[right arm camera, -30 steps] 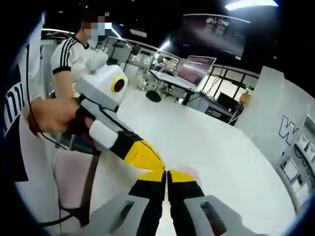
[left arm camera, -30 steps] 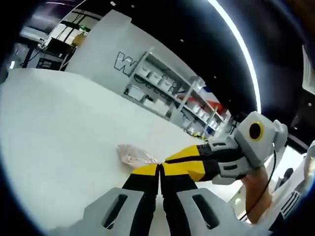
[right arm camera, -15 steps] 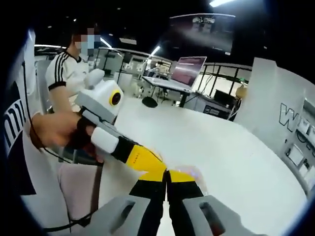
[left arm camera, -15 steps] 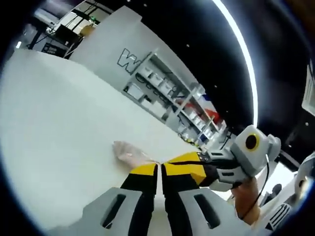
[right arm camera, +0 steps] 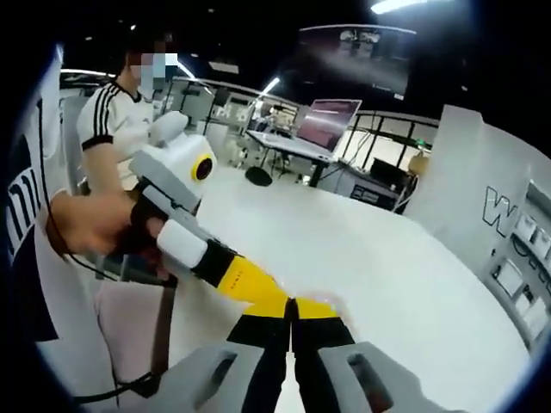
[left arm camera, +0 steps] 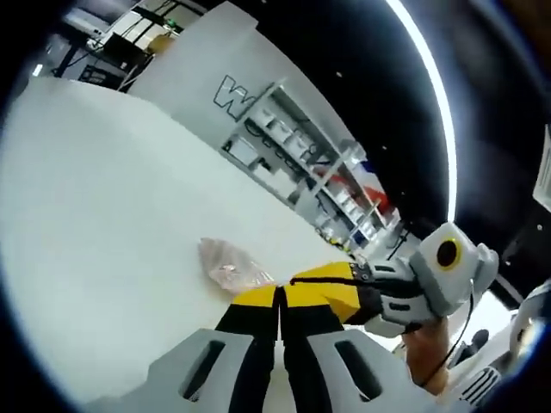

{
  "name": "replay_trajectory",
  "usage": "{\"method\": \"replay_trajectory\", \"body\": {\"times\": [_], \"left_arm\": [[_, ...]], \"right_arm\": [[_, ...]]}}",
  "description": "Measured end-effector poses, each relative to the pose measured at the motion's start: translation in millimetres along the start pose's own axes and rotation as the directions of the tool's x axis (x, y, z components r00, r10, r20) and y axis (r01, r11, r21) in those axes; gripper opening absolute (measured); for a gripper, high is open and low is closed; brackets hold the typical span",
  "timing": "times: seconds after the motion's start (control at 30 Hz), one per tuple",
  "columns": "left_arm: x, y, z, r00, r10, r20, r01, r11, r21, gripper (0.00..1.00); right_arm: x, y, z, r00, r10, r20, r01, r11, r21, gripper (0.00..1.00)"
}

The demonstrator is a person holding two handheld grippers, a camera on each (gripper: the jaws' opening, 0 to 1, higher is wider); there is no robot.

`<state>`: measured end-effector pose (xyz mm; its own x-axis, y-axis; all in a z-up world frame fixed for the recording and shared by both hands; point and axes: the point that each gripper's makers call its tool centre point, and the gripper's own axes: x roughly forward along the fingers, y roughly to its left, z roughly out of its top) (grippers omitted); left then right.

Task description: Open the resealable bag by pulling the two sides of the seal apart until the entire bag opening is separated and visibly accessible.

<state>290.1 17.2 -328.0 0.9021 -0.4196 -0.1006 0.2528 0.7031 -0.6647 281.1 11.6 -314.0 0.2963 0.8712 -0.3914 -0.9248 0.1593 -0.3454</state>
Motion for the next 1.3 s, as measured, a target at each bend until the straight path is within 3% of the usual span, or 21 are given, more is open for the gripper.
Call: {"method": "replay_trajectory", "body": {"times": [0.03, 0.1, 0.13, 0.27, 0.5, 1.13, 1.3], "left_arm": [[0, 5.8, -3.9, 0.999, 0.030, -0.019, -0.030, 0.999, 0.022, 0.00], [0, 6.5, -6.3, 1.000, 0.023, -0.016, -0.023, 1.000, 0.003, 0.00], [0, 1.4, -6.5, 1.000, -0.011, -0.009, 0.011, 0.999, -0.052, 0.00], [0, -0.2, -4.5, 1.000, -0.010, -0.001, 0.010, 1.000, -0.018, 0.00], [0, -2.6, -3.3, 1.000, -0.015, 0.010, 0.015, 1.000, 0.003, 0.01], [0, -1.6, -1.7, 1.000, -0.011, 0.023, 0.010, 0.999, 0.053, 0.01], [0, -0.9, -2.0, 1.000, -0.008, 0.025, 0.007, 0.998, 0.059, 0.01]], "right_arm": [[-1, -4, 2.6, 1.000, -0.024, 0.011, 0.024, 1.000, -0.019, 0.00], [-6, -14, 7.0, 0.997, -0.078, 0.013, 0.079, 0.995, -0.058, 0.00], [-6, -12, 7.8, 0.998, -0.065, 0.012, 0.065, 0.996, -0.053, 0.00], [-8, -8, 3.9, 1.000, -0.015, 0.001, 0.015, 1.000, -0.024, 0.00], [-6, 3, -1.3, 0.999, 0.027, -0.020, -0.028, 0.998, -0.061, 0.00], [-2, 4, -11.8, 0.996, 0.075, -0.051, -0.075, 0.997, 0.001, 0.00], [-4, 8, -9.0, 0.996, 0.077, -0.051, -0.078, 0.997, -0.018, 0.02]]}}
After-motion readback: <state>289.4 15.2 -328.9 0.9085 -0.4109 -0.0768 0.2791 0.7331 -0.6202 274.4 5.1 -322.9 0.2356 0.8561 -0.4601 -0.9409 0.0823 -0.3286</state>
